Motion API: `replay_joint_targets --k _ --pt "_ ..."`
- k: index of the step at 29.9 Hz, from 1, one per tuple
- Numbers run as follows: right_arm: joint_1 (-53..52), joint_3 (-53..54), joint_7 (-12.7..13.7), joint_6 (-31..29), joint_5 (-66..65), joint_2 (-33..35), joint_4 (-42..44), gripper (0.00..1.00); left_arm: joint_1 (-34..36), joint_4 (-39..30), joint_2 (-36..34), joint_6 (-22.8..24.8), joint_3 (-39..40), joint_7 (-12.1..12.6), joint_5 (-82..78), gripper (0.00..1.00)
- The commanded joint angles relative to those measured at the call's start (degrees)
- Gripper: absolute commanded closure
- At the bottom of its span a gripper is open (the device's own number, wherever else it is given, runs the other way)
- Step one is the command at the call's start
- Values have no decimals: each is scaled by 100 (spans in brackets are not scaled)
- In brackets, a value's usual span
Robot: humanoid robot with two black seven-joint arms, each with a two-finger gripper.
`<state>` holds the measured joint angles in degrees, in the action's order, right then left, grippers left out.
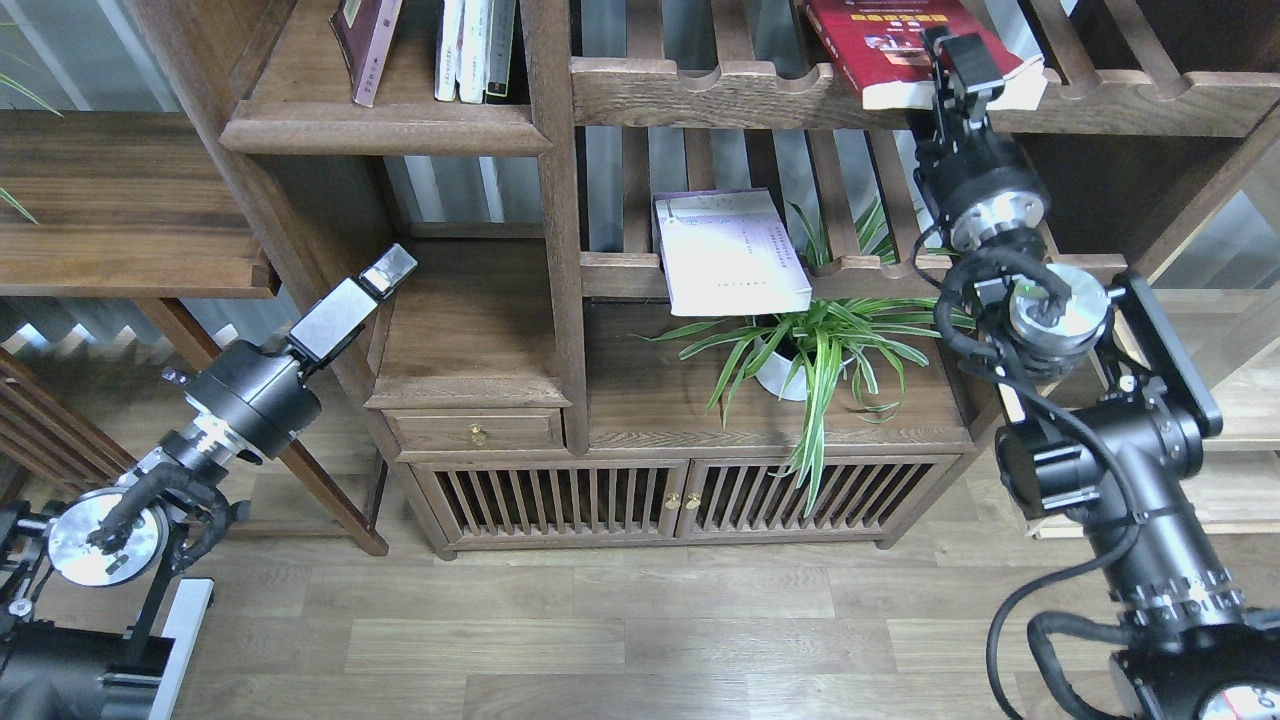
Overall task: Organize books on shelf
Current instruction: 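Pull the red book off the shelf with the right gripper, lowering it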
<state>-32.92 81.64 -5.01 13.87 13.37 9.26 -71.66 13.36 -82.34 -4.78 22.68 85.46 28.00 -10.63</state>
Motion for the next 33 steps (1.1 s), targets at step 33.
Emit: replay_joint_targets --k 33 --pt "1234 1371 -26 -1122 209 771 -314 97 26 280 -182 52 76 0 202 1"
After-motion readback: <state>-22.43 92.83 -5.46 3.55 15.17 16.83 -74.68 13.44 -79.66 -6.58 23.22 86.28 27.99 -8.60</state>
